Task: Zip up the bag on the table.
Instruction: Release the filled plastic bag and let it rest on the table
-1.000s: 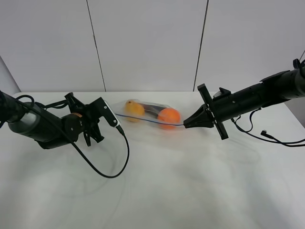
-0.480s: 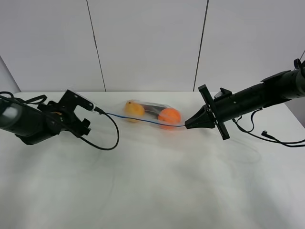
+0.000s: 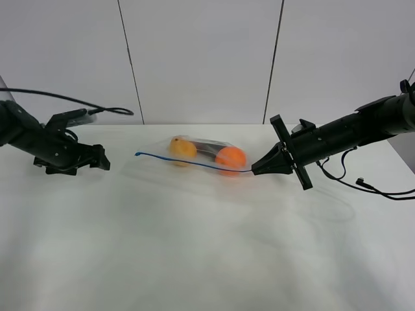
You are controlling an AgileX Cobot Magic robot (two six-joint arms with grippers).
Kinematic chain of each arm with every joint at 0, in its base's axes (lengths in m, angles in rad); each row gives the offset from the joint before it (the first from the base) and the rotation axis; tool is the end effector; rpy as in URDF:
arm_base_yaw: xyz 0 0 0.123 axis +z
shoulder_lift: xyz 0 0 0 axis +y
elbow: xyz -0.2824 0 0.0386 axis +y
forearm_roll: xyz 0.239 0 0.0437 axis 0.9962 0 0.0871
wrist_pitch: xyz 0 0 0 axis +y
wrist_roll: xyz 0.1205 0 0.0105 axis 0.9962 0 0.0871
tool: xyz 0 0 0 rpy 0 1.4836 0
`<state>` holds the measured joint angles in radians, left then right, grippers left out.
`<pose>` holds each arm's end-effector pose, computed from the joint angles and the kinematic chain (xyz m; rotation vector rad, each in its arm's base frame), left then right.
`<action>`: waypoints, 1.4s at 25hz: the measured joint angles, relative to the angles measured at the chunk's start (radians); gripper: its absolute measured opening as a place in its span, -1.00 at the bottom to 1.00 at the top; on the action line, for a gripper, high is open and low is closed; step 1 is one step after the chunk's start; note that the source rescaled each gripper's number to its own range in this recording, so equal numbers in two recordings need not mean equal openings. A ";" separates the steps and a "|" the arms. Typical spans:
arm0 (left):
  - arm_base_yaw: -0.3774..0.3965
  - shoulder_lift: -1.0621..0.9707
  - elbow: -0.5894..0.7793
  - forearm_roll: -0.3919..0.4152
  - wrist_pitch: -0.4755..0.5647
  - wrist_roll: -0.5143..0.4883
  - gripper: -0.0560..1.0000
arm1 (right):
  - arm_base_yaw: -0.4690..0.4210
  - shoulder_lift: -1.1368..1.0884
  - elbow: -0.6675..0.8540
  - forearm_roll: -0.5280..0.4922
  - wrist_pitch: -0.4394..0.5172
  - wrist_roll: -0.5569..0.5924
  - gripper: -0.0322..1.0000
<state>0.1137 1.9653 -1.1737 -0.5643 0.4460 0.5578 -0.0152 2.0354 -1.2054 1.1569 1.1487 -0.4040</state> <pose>0.3984 0.0174 0.1253 -0.0227 2.6335 -0.2575 0.3625 0.0955 0.1451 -0.4159 -2.6699 -1.4574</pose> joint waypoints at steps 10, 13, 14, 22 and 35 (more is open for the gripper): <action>-0.122 0.000 -0.270 0.482 0.536 -0.487 1.00 | 0.000 0.000 0.000 0.000 0.004 -0.008 -0.94; -0.125 0.000 -0.305 0.492 0.648 -0.504 1.00 | 0.000 0.000 0.000 0.000 0.004 -0.008 -0.94; -0.125 0.000 -0.309 0.494 0.686 -0.505 1.00 | 0.000 0.000 0.000 0.000 0.004 -0.008 -0.94; -0.125 -0.079 -0.244 0.521 0.757 -0.518 1.00 | 0.000 0.000 0.000 -0.003 0.007 -0.008 -0.94; -0.125 -0.800 0.329 0.521 0.765 -0.517 1.00 | 0.000 0.000 0.000 -0.008 0.007 -0.009 -0.94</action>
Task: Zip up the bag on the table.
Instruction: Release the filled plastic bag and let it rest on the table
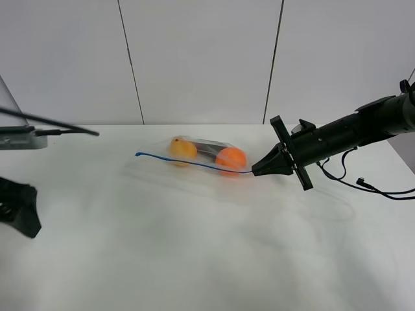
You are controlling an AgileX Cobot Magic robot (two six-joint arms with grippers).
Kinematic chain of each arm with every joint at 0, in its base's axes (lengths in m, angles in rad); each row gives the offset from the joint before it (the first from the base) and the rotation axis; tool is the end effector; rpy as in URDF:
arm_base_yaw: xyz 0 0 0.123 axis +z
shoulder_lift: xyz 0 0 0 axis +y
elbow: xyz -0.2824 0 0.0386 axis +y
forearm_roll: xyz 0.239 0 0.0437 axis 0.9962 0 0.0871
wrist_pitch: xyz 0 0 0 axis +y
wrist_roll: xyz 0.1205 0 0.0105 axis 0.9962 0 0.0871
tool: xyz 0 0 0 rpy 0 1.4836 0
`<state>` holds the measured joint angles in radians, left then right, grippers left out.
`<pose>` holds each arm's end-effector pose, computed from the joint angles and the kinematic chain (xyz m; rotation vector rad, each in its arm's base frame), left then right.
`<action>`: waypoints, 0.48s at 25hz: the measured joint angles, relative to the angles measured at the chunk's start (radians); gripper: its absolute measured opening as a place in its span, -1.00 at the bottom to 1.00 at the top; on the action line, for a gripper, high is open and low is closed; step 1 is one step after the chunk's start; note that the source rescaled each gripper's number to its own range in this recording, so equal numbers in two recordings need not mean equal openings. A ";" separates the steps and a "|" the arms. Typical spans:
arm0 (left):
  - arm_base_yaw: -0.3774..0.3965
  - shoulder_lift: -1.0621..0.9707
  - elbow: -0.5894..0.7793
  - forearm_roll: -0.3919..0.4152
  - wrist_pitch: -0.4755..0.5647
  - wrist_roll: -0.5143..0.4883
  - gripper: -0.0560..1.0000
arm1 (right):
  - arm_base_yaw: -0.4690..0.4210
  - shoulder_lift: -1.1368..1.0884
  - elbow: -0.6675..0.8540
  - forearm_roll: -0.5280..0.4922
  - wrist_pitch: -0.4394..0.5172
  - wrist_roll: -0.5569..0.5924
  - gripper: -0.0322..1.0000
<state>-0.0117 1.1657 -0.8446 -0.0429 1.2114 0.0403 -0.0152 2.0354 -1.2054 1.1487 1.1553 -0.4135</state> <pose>0.1798 -0.0070 0.2439 0.0594 3.0144 -0.0593 0.3614 0.0955 0.1449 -0.3917 -2.6731 -1.4532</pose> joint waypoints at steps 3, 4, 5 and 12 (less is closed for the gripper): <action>0.000 -0.195 0.122 0.000 -0.011 0.000 1.00 | 0.000 0.000 0.000 -0.003 0.000 0.000 -0.94; 0.000 -0.252 0.161 0.000 -0.032 0.000 1.00 | 0.000 0.000 0.000 -0.003 0.000 0.000 -0.94; 0.000 -0.320 0.197 0.000 -0.059 0.000 1.00 | 0.000 0.000 0.000 -0.003 0.000 0.000 -0.94; 0.000 -0.710 0.342 0.000 -0.142 0.001 1.00 | 0.000 0.000 0.000 -0.007 -0.003 -0.001 -0.94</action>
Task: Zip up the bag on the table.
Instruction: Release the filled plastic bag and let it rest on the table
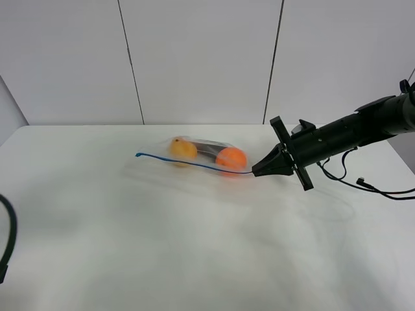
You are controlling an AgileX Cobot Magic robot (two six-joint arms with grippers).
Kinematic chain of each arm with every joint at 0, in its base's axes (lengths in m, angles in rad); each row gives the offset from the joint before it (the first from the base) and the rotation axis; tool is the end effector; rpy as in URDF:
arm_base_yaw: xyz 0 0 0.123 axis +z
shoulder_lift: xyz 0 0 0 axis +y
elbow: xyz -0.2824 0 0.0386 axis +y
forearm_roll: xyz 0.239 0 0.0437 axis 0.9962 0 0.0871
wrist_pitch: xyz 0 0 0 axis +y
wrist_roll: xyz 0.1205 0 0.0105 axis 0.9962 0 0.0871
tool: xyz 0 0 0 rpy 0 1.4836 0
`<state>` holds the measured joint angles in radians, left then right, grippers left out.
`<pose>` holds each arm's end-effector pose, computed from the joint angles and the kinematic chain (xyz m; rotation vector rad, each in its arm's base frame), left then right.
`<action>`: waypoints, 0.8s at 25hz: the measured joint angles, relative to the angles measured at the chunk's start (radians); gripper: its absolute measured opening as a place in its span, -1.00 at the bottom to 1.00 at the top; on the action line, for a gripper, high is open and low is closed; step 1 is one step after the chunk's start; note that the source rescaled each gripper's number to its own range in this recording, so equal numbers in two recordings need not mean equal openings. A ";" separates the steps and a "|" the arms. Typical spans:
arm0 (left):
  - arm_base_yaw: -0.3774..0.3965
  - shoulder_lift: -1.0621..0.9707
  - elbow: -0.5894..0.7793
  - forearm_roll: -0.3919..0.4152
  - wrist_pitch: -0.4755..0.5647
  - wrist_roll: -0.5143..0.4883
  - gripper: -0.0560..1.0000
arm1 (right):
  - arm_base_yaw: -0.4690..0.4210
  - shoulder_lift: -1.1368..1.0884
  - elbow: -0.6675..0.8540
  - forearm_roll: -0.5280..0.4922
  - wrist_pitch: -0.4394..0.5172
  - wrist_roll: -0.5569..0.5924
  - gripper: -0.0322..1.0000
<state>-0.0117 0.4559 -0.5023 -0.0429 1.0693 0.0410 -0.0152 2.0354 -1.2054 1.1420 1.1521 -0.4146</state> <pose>0.0718 -0.0054 0.2394 0.0557 2.5051 -0.0436 0.3612 0.0950 0.1442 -0.3867 -2.6800 -1.4447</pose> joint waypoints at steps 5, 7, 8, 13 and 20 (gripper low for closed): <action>0.000 -0.192 0.003 -0.005 0.000 0.000 1.00 | 0.000 0.000 0.000 0.000 -0.001 0.000 -0.94; 0.000 -0.254 0.003 -0.005 0.000 0.000 1.00 | 0.000 0.000 0.000 0.000 -0.001 0.000 -0.94; 0.000 -0.287 0.003 -0.005 0.000 0.000 1.00 | 0.000 0.000 0.000 0.000 -0.001 0.000 -0.94; 0.000 -0.446 0.003 -0.006 0.001 0.000 1.00 | 0.000 0.000 0.000 -0.008 -0.002 0.000 -0.83; 0.000 -0.462 0.003 -0.007 0.001 0.000 1.00 | 0.000 -0.041 -0.004 -0.069 -0.011 -0.004 0.49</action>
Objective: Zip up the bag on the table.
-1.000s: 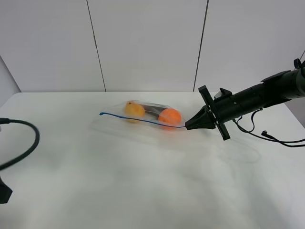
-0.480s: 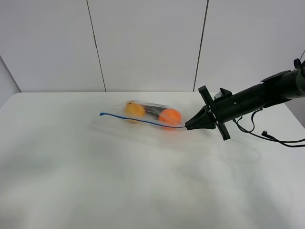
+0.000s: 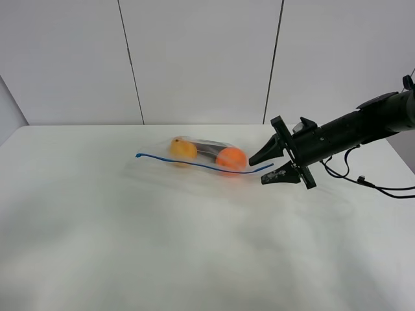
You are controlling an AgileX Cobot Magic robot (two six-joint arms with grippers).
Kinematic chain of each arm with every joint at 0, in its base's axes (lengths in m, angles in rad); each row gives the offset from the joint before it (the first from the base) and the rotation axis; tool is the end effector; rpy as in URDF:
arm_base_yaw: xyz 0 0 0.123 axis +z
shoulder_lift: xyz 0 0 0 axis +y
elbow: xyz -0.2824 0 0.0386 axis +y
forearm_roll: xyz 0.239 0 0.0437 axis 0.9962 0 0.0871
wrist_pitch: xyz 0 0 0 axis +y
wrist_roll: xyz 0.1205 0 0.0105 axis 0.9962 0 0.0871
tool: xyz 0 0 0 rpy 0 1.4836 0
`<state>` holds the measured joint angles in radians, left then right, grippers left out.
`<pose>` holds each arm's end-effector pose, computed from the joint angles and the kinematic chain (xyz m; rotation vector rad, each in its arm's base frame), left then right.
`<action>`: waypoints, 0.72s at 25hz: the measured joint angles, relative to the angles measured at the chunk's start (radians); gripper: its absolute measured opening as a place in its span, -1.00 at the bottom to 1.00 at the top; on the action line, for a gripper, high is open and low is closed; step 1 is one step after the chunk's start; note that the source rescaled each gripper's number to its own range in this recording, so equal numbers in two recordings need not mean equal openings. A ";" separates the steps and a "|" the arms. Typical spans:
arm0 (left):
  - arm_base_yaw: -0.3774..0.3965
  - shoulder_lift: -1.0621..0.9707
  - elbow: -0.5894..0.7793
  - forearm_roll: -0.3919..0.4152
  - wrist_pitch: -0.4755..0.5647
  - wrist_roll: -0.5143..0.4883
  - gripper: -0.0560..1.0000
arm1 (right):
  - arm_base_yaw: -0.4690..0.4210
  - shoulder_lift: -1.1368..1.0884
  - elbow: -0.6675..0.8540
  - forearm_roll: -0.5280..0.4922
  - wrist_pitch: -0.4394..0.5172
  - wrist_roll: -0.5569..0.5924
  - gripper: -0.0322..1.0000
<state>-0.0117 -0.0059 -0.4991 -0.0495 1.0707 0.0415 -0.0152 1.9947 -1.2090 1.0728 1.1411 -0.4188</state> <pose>0.0126 -0.0054 0.2582 0.0572 2.0477 -0.0407 0.3574 0.0912 0.1538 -0.3009 -2.7596 -1.3857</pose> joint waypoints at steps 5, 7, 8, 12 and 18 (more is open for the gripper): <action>0.000 0.000 0.000 0.000 0.000 0.000 1.00 | 0.000 -0.056 -0.102 -0.282 -0.010 0.041 0.81; 0.000 0.000 0.000 0.000 0.000 0.000 1.00 | 0.000 -0.071 -0.172 -0.456 -0.012 0.119 0.82; 0.000 0.000 0.000 0.000 0.000 0.001 1.00 | 0.000 -0.075 -0.207 -0.545 -0.011 0.153 0.82; 0.000 0.000 0.000 0.000 0.000 0.001 1.00 | 0.000 -0.078 -0.291 -0.855 0.005 0.271 0.82; 0.000 0.000 0.000 0.000 0.000 0.001 1.00 | 0.000 -0.078 -0.301 -1.008 0.070 0.295 0.82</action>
<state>-0.0117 -0.0059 -0.4991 -0.0495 1.0707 0.0424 -0.0152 1.9163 -1.5103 0.0652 1.2112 -0.1235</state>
